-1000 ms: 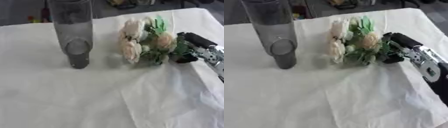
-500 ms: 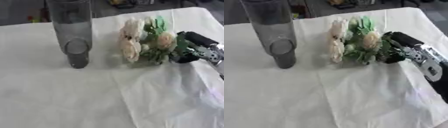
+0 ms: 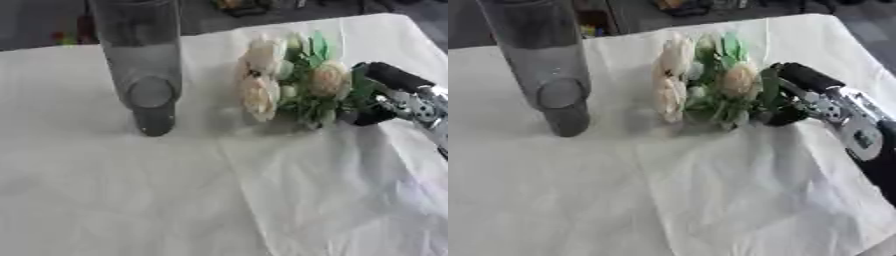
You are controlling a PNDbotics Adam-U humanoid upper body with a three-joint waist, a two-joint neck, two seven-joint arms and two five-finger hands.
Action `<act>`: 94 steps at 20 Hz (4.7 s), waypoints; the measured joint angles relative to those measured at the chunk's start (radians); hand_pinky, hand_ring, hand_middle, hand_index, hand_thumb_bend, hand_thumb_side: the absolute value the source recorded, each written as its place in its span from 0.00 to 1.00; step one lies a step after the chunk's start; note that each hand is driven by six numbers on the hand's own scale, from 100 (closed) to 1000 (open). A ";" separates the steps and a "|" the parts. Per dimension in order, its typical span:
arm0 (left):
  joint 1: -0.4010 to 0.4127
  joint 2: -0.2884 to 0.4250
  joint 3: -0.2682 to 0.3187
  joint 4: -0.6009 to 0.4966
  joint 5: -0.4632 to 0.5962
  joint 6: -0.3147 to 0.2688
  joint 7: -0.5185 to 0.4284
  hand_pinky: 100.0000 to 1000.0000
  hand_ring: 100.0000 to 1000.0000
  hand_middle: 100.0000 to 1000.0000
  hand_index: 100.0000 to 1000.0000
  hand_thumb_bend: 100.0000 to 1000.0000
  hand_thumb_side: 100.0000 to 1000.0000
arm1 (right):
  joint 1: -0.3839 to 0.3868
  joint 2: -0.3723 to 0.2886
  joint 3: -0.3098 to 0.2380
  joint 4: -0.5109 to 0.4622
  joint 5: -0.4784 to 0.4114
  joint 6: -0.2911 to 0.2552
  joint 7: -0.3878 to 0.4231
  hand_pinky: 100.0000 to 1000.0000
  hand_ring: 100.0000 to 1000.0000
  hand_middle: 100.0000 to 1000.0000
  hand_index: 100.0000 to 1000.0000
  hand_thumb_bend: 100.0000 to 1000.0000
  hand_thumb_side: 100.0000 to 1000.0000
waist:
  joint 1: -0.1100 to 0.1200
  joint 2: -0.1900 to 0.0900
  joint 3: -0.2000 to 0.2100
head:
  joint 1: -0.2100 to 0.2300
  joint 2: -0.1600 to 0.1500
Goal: Arrange flowers into the vase.
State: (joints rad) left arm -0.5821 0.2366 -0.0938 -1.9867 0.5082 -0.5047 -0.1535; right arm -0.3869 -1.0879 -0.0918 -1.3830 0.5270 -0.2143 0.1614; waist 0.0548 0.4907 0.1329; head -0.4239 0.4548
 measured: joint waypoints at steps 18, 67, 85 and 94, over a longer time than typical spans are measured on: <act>-0.001 0.000 0.000 0.000 0.000 0.002 -0.003 0.76 0.76 0.85 0.93 0.00 0.81 | 0.009 0.000 0.000 0.006 0.001 0.010 -0.035 0.00 0.00 0.03 0.14 0.15 0.18 | 0.002 0.000 0.009 | -0.021 -0.018; 0.002 0.001 0.006 0.000 0.006 0.013 0.000 0.76 0.75 0.84 0.93 0.00 0.80 | 0.047 -0.036 -0.070 -0.105 -0.389 0.048 -0.024 0.00 0.00 0.00 0.00 0.46 0.00 | 0.002 -0.036 -0.018 | 0.010 0.002; 0.013 0.020 0.008 0.000 0.026 0.037 0.016 0.75 0.75 0.83 0.92 0.00 0.80 | -0.009 -0.099 -0.096 -0.165 -0.789 0.245 0.044 0.00 0.00 0.00 0.00 0.40 0.01 | -0.044 -0.083 -0.022 | 0.048 0.049; 0.013 0.028 0.011 0.000 0.039 0.051 0.020 0.75 0.74 0.83 0.92 0.00 0.80 | -0.044 -0.106 -0.094 -0.182 -0.931 0.289 0.053 0.00 0.00 0.00 0.00 0.37 0.00 | -0.070 -0.100 -0.007 | 0.053 0.055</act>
State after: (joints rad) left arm -0.5687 0.2647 -0.0832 -1.9867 0.5475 -0.4537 -0.1333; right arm -0.4310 -1.1937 -0.1861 -1.5652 -0.4038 0.0743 0.2146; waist -0.0156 0.3905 0.1259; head -0.3706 0.5094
